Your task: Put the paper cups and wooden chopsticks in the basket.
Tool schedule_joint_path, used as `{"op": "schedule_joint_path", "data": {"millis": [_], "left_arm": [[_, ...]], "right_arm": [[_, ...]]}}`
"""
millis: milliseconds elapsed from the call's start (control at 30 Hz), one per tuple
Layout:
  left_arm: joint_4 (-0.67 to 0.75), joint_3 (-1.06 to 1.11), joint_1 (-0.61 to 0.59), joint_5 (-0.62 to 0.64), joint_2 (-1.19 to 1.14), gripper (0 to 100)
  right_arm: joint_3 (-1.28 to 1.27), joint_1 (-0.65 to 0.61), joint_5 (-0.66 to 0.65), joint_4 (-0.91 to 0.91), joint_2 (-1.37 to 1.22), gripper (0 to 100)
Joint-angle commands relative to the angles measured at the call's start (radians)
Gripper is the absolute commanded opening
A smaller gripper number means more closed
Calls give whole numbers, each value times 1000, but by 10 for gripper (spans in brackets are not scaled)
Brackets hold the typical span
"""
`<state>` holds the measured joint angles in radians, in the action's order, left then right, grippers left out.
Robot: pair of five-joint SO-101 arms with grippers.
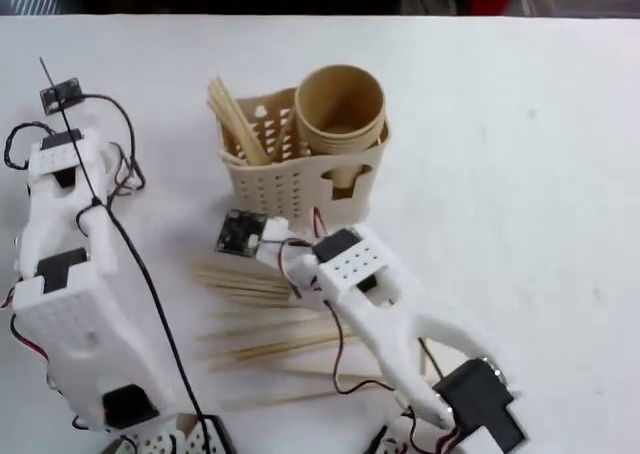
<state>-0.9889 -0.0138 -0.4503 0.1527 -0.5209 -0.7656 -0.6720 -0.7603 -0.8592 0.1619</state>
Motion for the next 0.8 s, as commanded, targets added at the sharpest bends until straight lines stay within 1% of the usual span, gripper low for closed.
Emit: {"op": "schedule_joint_path", "data": {"millis": [0,267,333,400,433,467,533,600,767], "left_arm": [[0,-43,-13,9,4,184],[0,-43,-13,9,4,184],[0,-43,-13,9,4,184],[0,-43,-13,9,4,184],[0,-43,-13,9,4,184],[2,-43,-13,9,4,184],[3,-43,-13,9,4,184],[3,-43,-13,9,4,184],[3,-43,-12,9,2,184]], "right_arm": [[6,-59,12,39,10,172],[20,-61,12,111,-128,152],[29,-48,12,108,-127,119],[32,-35,14,111,-120,53],[31,-30,14,110,-113,20],[29,-30,14,108,-104,12],[21,-30,18,97,-77,26],[14,-35,48,84,-35,15],[11,-31,63,10,127,17]]}}
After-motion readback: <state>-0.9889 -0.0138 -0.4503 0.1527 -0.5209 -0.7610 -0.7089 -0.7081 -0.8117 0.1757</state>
